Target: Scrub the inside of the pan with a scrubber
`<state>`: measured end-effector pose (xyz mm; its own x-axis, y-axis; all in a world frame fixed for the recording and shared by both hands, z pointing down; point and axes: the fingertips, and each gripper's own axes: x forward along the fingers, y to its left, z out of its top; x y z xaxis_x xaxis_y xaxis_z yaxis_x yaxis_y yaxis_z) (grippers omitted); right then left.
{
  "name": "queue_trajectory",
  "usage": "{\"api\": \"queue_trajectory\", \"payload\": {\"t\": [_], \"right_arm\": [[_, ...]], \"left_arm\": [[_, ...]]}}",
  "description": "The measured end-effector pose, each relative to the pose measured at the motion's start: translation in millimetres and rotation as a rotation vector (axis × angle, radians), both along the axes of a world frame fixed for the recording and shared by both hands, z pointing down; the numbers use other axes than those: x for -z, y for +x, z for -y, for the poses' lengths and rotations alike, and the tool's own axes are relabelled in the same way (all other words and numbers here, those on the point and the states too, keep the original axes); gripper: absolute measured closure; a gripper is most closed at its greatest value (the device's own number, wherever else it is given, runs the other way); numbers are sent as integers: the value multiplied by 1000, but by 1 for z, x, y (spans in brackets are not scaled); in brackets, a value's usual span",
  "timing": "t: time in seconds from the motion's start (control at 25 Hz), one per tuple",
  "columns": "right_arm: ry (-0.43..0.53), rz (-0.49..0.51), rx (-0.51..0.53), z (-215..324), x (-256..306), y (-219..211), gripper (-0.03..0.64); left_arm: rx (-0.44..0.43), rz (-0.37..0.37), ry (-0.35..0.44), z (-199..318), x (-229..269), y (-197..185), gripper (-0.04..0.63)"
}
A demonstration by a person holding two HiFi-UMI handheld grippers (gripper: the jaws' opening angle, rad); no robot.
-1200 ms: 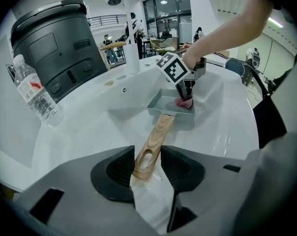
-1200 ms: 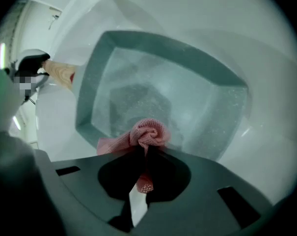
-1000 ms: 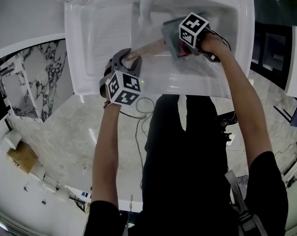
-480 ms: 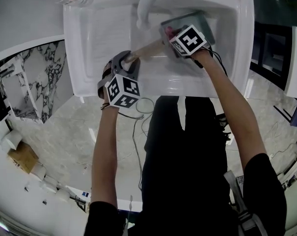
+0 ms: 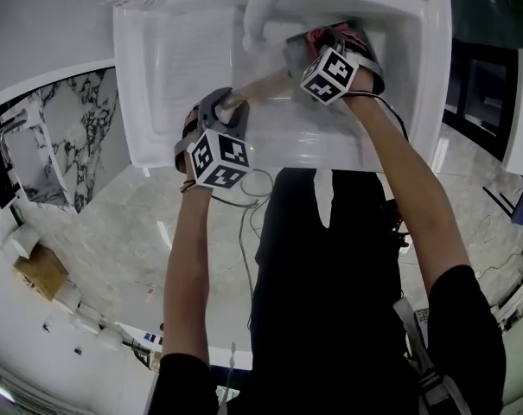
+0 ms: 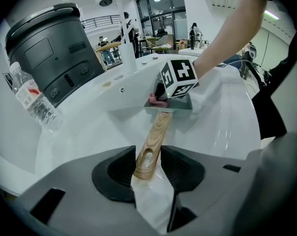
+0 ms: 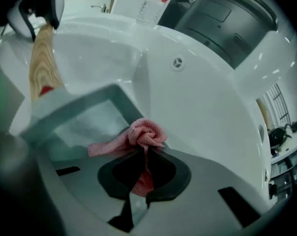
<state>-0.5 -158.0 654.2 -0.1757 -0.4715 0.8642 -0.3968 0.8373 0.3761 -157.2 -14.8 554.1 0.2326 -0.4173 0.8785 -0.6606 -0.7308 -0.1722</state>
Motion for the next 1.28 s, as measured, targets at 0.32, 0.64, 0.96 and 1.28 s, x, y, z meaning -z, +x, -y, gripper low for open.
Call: {"api": "queue_trajectory", "payload": {"t": [0.32, 0.64, 0.96, 1.28], "right_arm": [[-160, -20, -210, -24, -4, 49, 578], [-328, 85, -51, -90, 13, -3, 580], [-513, 11, 12, -120, 18, 13, 578], [-395, 136, -46, -106, 77, 22, 578]], "left_arm": [[-2, 13, -11, -2, -3, 1, 430], [4, 19, -9, -2, -3, 0, 427], [-19, 45, 1, -3, -4, 0, 425], [-20, -7, -35, -7, -4, 8, 358]]}}
